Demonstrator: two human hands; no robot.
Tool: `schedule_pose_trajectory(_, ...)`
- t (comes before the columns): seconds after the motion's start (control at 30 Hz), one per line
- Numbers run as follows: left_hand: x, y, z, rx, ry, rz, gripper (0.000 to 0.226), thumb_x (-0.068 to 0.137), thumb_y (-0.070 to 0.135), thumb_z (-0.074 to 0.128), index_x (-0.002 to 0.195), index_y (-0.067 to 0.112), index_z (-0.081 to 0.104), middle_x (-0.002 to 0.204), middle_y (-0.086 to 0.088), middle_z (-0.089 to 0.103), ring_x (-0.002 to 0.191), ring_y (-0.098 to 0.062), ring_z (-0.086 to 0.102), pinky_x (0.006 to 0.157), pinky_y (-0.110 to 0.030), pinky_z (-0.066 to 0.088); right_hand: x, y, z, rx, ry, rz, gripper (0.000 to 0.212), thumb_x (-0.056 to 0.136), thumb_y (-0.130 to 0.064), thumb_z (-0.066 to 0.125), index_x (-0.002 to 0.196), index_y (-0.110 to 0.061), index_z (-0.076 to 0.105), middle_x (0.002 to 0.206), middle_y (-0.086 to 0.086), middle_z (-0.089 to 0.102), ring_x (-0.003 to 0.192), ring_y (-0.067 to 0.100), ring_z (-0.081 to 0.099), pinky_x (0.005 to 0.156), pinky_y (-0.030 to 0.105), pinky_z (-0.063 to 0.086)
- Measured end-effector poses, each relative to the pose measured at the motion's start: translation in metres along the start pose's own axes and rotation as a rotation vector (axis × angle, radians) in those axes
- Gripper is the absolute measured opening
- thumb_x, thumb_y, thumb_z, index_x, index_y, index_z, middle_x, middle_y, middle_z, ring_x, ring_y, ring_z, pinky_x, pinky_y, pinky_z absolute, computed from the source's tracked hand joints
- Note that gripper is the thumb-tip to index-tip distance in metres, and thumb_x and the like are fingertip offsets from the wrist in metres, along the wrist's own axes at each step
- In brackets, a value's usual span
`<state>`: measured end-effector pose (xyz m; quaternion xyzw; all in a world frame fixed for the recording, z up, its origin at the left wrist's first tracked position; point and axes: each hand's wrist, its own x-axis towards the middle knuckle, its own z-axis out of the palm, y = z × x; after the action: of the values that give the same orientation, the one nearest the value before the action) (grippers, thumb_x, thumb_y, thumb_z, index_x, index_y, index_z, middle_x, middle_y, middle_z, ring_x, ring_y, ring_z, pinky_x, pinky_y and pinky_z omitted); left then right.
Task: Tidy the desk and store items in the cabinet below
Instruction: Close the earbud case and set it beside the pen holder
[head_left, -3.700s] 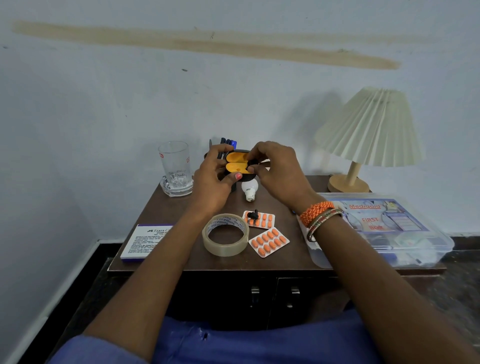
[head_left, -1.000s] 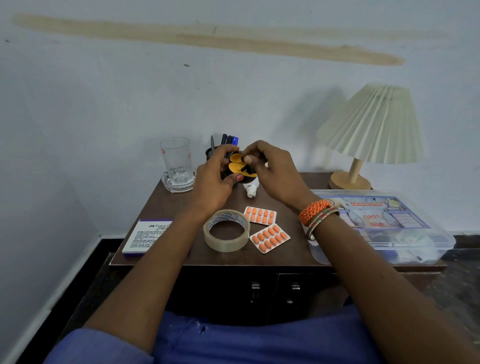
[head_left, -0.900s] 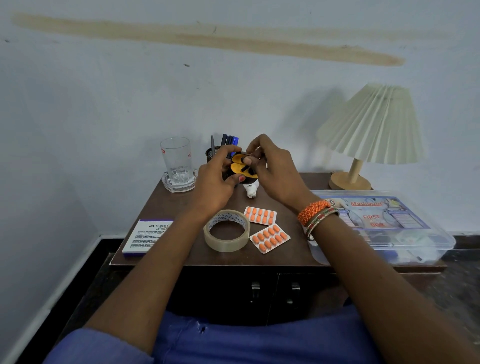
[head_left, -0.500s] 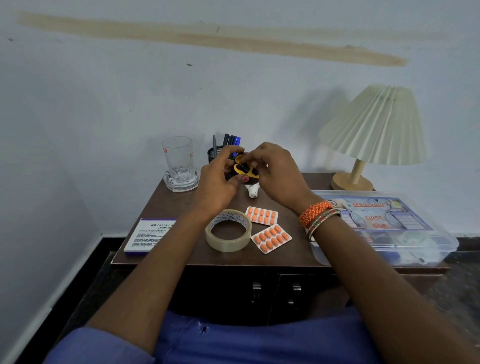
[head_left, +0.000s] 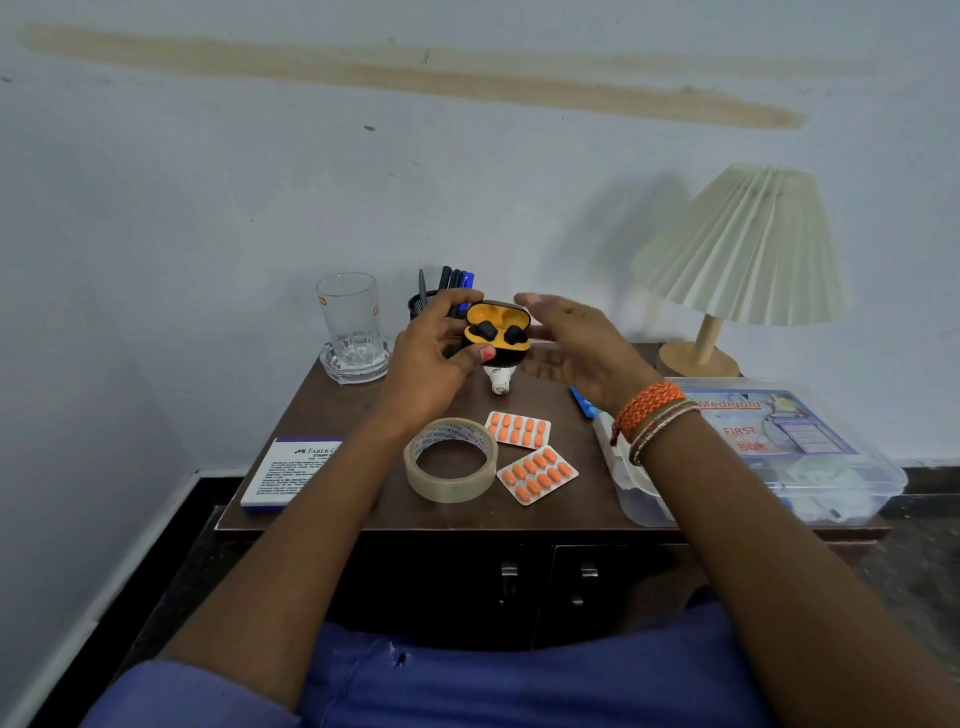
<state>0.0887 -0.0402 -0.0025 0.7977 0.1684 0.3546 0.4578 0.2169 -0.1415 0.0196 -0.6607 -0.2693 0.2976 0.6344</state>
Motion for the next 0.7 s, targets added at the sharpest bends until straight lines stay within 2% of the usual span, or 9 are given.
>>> schedule_pose_trajectory(0.07,0.0001,-0.0002,0.0008,-0.031,-0.012,-0.023,0.053,0.082,0.004,0.068,0.127,0.025,0.049,0.113,-0.005,0.067,0.104,-0.018,0.065,0.090,-0.039,0.055,0.0027,0.0022,-0.0058,0.092,-0.084,0.101,0.029,0.093,-0.032,0.057,0.112,-0.010,0.063,0.103,0.011,0.068,0.092,0.026,0.067,0.087,0.039,0.053)
schedule_pose_trajectory(0.13,0.0006,0.0000,0.0014,-0.060,-0.025,-0.047,0.052,0.082,0.005,0.068,0.126,0.026,0.050,0.110,-0.003,0.066,0.104,-0.019,0.064,0.089,-0.042,0.055,0.0058,0.0041,-0.0091,0.145,-0.076,0.092,0.025,0.091,-0.028,0.061,0.105,-0.008,0.064,0.099,0.012,0.068,0.087,0.024,0.067,0.085,0.037,0.055)
schedule_pose_trajectory(0.27,0.0020,0.0019,0.0026,-0.146,-0.020,-0.089,0.050,0.082,0.004,0.067,0.125,0.024,0.050,0.113,-0.008,0.066,0.104,-0.021,0.065,0.084,-0.040,0.057,0.0072,0.0034,-0.0113,0.239,-0.038,0.079,0.032,0.089,-0.021,0.065,0.112,0.000,0.061,0.100,0.015,0.067,0.087,0.024,0.067,0.082,0.035,0.057)
schedule_pose_trajectory(0.37,0.0016,0.0024,0.0020,-0.203,-0.001,-0.122,0.049,0.083,0.004,0.066,0.126,0.022,0.050,0.117,-0.011,0.063,0.105,-0.022,0.064,0.079,-0.035,0.059,0.0065,0.0029,-0.0099,0.257,-0.048,0.052,0.028,0.088,-0.015,0.065,0.111,0.000,0.064,0.103,0.016,0.068,0.092,0.025,0.067,0.084,0.034,0.057)
schedule_pose_trajectory(0.5,0.0006,0.0043,0.0008,-0.299,0.036,-0.151,0.044,0.086,0.003,0.062,0.127,0.013,0.048,0.110,-0.011,0.062,0.096,-0.020,0.065,0.072,-0.028,0.060,0.0043,0.0020,-0.0073,0.241,-0.109,-0.001,0.017,0.087,-0.007,0.064,0.103,-0.006,0.068,0.106,0.013,0.069,0.097,0.025,0.066,0.089,0.033,0.055)
schedule_pose_trajectory(0.7,0.0008,0.0033,-0.0007,-0.324,0.055,-0.165,0.038,0.087,0.003,0.060,0.123,0.011,0.050,0.106,-0.010,0.062,0.088,-0.013,0.065,0.066,-0.023,0.059,0.0034,0.0008,-0.0053,0.205,-0.156,-0.008,0.015,0.088,-0.003,0.062,0.101,-0.008,0.067,0.106,0.012,0.068,0.100,0.026,0.065,0.094,0.036,0.052)
